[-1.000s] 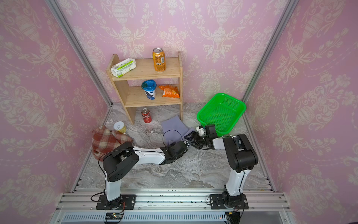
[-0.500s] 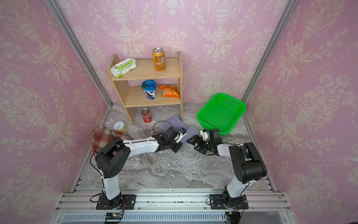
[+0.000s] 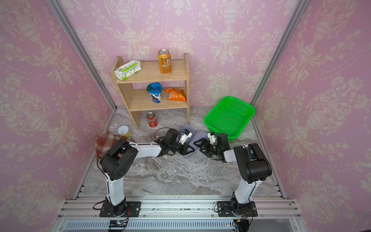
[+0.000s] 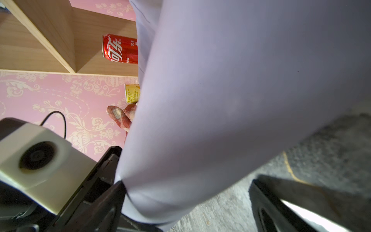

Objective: Roll up the skirts
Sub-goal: Roll the skirt at the center of the board.

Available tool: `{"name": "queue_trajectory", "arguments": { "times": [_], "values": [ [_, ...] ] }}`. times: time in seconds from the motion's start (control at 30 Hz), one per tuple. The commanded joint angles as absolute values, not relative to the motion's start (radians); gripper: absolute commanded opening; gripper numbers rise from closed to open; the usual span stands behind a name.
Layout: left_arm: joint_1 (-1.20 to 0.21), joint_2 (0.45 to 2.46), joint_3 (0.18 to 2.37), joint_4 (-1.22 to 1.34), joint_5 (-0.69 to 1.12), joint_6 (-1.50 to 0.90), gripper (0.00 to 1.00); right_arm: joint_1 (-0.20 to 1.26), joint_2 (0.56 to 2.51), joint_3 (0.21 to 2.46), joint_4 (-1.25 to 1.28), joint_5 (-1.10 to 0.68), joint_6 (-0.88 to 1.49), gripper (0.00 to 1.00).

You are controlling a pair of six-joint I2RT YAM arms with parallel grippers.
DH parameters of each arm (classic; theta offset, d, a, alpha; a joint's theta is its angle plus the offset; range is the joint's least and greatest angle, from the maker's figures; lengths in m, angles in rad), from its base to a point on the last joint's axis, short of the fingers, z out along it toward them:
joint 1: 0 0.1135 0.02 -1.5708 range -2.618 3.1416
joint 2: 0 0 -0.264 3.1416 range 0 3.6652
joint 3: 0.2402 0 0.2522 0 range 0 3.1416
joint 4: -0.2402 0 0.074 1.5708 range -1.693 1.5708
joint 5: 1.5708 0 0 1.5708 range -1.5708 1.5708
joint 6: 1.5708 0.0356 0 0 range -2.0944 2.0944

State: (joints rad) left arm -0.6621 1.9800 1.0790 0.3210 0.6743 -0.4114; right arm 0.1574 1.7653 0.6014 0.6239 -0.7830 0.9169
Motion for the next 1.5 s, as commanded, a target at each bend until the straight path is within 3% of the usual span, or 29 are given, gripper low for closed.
{"name": "queue_trajectory", "arguments": {
  "times": [0.0, 0.17, 0.33, 0.43, 0.47, 0.53, 0.73, 0.9, 1.07, 1.47],
  "values": [
    [-0.651, 2.027, 1.068, 0.472, 0.781, -0.528, 0.20, 0.156, 1.805, 0.604, 0.612, -0.724, 0.950, 0.91],
    [-0.629, 2.120, 1.078, 0.659, 0.859, -0.694, 0.23, 0.165, 1.823, 0.618, 0.589, -0.709, 0.937, 0.75],
    [-0.630, 2.151, 1.082, 0.697, 0.893, -0.733, 0.24, 0.171, 1.832, 0.635, 0.560, -0.696, 0.923, 0.69],
    [-0.630, 2.138, 1.076, 0.669, 0.901, -0.715, 0.32, 0.172, 1.832, 0.647, 0.537, -0.689, 0.912, 0.45],
    [-0.629, 2.128, 1.075, 0.649, 0.898, -0.698, 0.46, 0.172, 1.833, 0.652, 0.533, -0.686, 0.911, 0.31],
    [-0.623, 2.085, 1.070, 0.566, 0.870, -0.630, 0.99, 0.175, 1.833, 0.660, 0.507, -0.687, 0.899, 0.17],
    [-0.622, 1.843, 1.066, 0.187, 0.539, -0.245, 0.99, 0.192, 1.806, 0.671, 0.428, -0.664, 0.854, 0.12],
    [-0.740, 1.683, 0.982, 0.162, 0.198, 0.068, 0.99, 0.197, 1.788, 0.672, 0.412, -0.667, 0.852, 0.11],
    [-0.881, 1.685, 0.942, 0.182, -0.052, 0.314, 0.99, 0.198, 1.770, 0.687, 0.381, -0.672, 0.847, 0.10],
    [-0.983, 1.837, 0.974, 0.209, -0.172, 0.416, 0.98, 0.198, 1.730, 0.698, 0.321, -0.687, 0.828, 0.11]
  ]
}}
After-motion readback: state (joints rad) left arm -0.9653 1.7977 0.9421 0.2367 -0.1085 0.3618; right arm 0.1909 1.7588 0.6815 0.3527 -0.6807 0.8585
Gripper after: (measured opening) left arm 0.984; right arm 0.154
